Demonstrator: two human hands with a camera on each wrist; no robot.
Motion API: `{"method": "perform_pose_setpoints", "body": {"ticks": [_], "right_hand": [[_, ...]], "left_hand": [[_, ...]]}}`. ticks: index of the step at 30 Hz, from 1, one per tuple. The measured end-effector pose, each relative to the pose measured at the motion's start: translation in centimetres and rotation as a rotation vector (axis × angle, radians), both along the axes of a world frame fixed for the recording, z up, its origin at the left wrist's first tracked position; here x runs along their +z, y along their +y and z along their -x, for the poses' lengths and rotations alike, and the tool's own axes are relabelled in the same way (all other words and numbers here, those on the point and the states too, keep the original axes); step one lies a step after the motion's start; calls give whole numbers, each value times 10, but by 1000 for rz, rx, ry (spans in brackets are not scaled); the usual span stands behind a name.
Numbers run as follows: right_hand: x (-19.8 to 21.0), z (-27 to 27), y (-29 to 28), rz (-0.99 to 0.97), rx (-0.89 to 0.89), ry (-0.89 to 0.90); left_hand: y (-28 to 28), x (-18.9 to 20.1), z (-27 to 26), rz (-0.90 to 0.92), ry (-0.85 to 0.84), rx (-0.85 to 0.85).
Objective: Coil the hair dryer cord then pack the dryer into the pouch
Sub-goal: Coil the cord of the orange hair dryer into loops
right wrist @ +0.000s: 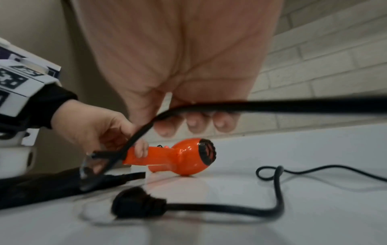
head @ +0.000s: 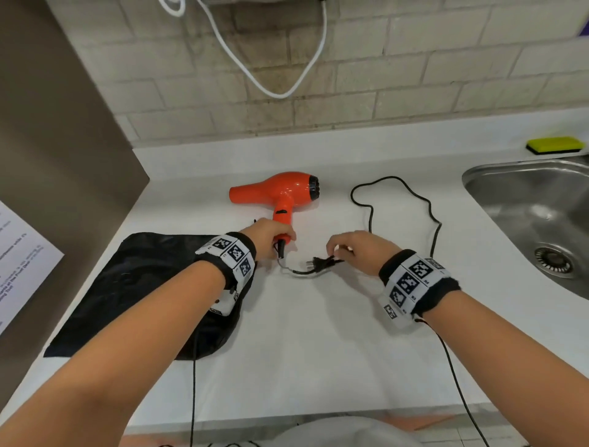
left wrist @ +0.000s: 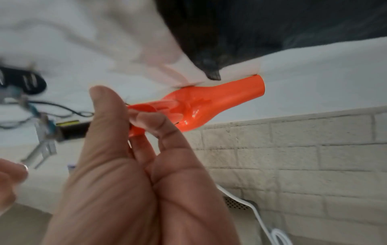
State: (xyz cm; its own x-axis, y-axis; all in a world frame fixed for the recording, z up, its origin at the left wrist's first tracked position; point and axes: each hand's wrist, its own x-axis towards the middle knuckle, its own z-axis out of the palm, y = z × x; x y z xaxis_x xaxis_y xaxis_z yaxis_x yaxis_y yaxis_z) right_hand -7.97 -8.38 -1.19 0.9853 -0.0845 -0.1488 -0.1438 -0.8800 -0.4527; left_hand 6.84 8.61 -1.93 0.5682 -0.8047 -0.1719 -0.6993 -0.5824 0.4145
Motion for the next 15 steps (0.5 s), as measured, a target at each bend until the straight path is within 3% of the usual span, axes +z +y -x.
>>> {"method": "perform_pose_setpoints", "body": {"ticks": [5, 15], "right_hand": [[19, -3, -17, -77, -174, -346], [65, -15, -26, -113, -231, -749]], "left_hand": [[-10, 31, -5, 396, -3, 31], [-21, 92, 4, 511, 69, 25]]}}
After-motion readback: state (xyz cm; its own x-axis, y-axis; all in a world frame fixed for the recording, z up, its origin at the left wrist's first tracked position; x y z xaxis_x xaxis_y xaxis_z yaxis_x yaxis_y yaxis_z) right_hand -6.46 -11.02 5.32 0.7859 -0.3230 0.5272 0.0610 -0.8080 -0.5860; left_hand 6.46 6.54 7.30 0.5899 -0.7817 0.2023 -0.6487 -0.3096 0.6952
